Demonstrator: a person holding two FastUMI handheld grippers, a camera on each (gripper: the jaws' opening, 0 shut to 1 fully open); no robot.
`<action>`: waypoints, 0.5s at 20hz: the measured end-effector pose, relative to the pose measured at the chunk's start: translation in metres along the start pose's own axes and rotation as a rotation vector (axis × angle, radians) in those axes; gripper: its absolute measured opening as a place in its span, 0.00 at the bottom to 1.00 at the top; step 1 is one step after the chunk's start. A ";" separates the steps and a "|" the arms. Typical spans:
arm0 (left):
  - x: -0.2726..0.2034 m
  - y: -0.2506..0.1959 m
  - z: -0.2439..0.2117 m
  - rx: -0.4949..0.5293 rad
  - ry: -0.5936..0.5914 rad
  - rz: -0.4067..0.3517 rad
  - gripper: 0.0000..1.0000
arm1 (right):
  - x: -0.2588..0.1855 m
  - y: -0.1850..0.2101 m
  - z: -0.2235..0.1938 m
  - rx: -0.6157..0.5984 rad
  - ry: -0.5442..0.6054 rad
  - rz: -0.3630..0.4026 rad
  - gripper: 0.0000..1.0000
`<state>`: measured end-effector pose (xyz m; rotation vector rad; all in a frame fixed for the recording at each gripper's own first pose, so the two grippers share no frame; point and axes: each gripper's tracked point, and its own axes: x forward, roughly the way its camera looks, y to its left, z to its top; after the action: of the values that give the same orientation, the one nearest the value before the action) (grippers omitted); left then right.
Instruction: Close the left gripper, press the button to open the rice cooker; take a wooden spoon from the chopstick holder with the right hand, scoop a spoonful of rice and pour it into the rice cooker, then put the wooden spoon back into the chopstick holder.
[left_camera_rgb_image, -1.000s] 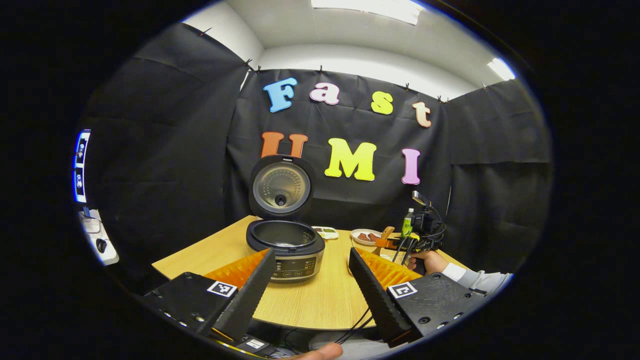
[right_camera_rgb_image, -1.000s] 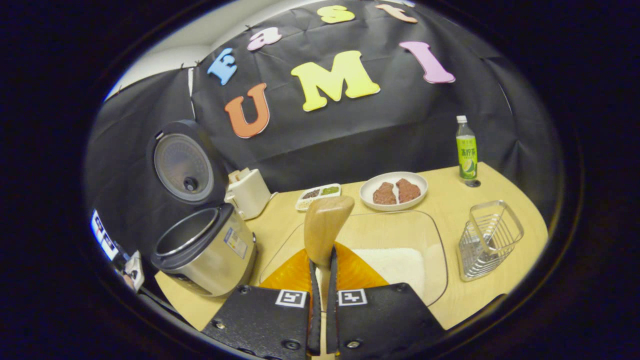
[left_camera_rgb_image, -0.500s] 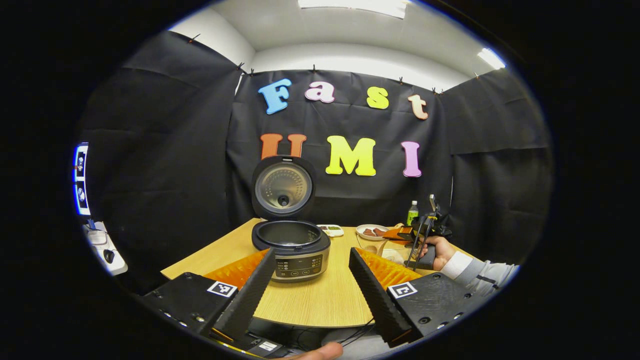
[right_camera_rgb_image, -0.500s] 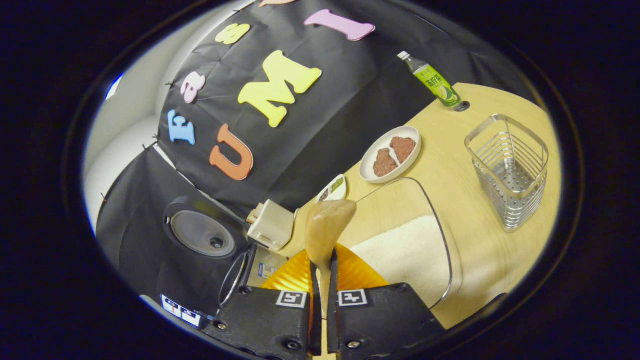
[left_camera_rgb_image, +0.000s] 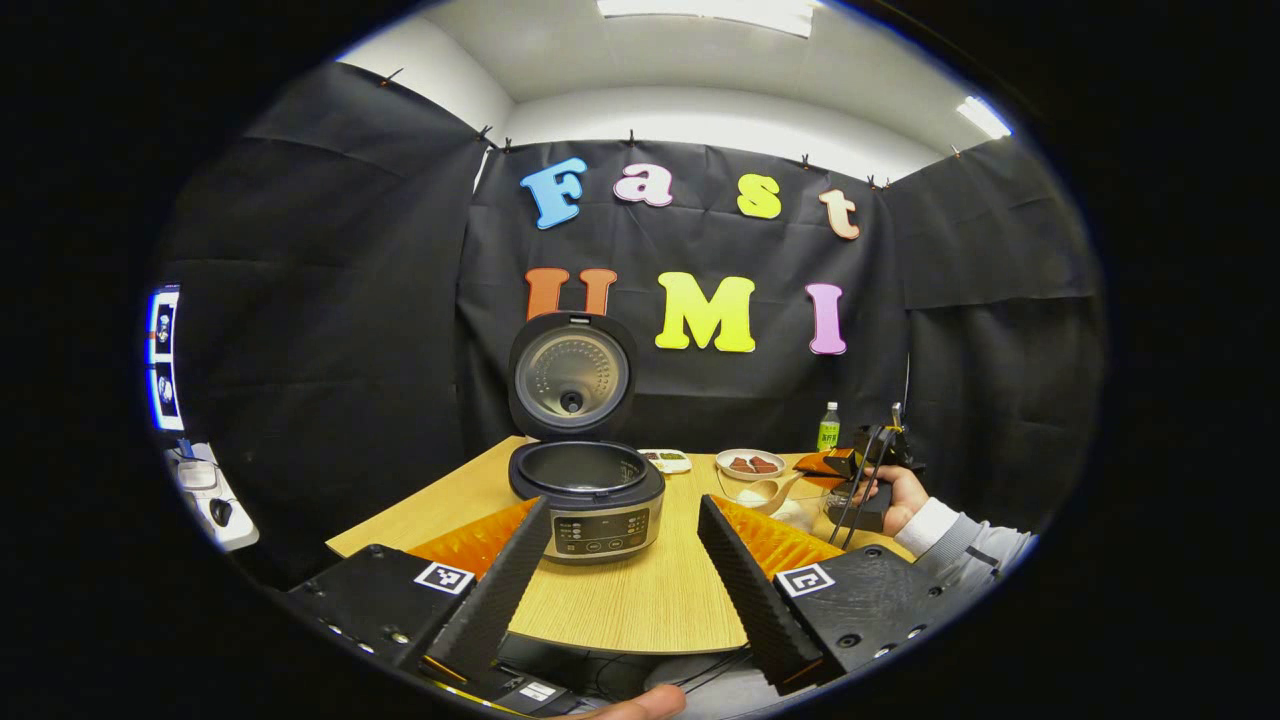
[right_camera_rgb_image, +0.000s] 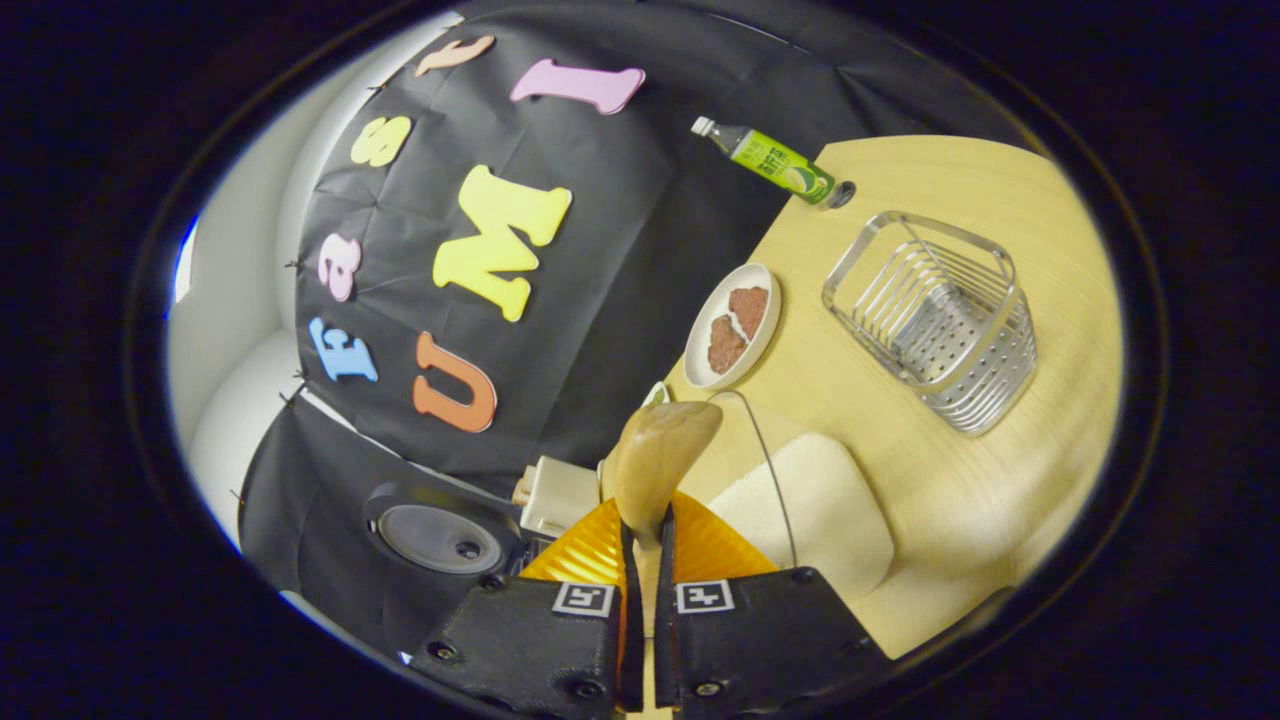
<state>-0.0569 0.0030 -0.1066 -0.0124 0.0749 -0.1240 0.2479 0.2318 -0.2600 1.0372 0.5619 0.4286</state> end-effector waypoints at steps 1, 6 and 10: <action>-0.001 0.000 0.001 0.003 -0.002 0.000 0.95 | -0.002 0.000 0.003 0.028 -0.004 0.012 0.09; -0.004 0.004 -0.001 0.023 0.007 0.006 0.94 | -0.023 0.012 0.026 0.243 -0.064 0.116 0.09; -0.006 0.010 0.000 0.040 0.013 0.019 0.95 | -0.031 0.043 0.026 0.362 -0.065 0.231 0.09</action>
<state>-0.0613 0.0139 -0.1060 0.0292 0.0855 -0.1063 0.2373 0.2155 -0.2039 1.4676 0.4722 0.5051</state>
